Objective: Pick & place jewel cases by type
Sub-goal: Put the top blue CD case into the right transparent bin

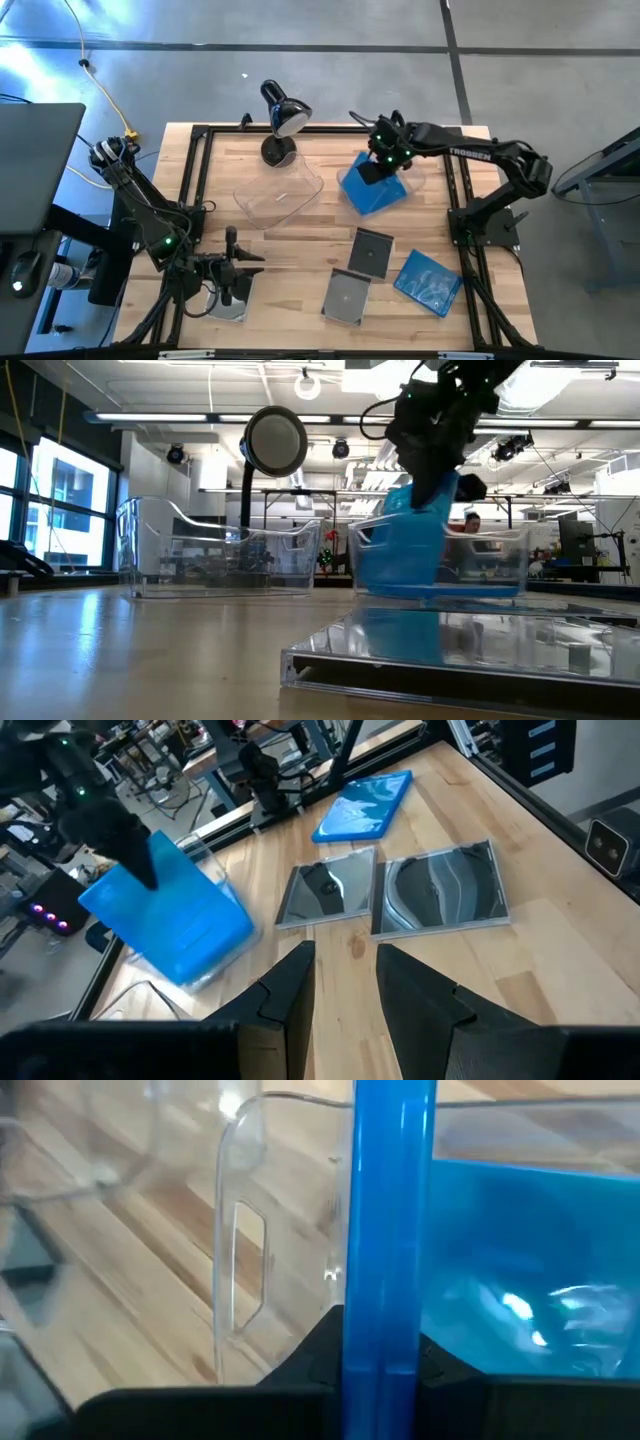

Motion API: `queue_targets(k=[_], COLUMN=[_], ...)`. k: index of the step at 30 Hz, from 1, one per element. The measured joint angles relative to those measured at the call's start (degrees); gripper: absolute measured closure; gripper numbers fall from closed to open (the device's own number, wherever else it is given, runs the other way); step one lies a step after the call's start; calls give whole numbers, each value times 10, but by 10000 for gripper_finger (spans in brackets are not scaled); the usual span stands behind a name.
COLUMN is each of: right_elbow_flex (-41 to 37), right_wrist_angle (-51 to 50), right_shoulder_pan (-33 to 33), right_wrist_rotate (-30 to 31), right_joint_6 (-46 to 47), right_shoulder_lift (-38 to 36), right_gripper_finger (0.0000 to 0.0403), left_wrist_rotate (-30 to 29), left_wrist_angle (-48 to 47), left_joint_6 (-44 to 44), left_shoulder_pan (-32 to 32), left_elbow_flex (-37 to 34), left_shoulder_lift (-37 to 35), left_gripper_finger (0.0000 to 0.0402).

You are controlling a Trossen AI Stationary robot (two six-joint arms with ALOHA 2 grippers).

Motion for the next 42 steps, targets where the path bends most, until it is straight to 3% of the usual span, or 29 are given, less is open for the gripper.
queue_targets(k=[3, 9, 23, 28, 36, 42], right_elbow_flex=[-2, -2, -2, 5, 33, 60], right_wrist_angle=[-1, -16, -21, -41, -108, -171], right_shoulder_pan=[-7, -7, -7, -19, -47, -74], right_wrist_rotate=[0, 73, 67, 15, 30, 86], right_joint_6=[-20, -26, -77, -102, -122, -147], right_shoulder_lift=[0, 0, 0, 0, 0, 0], right_gripper_finger=[382, 362, 281, 274, 274, 274], left_wrist_rotate=[0, -1, -11, -13, -26, -42], left_wrist_angle=[0, 0, 0, 0, 0, 1], left_joint_6=[0, 0, 0, 0, 3, 5], left_shoulder_pan=[0, 0, 0, 0, 0, 0], left_elbow_flex=[0, 0, 0, 0, 0, 0], left_shoulder_lift=[0, 0, 0, 0, 0, 0], left_gripper_finger=[293, 293, 293, 293, 293, 293])
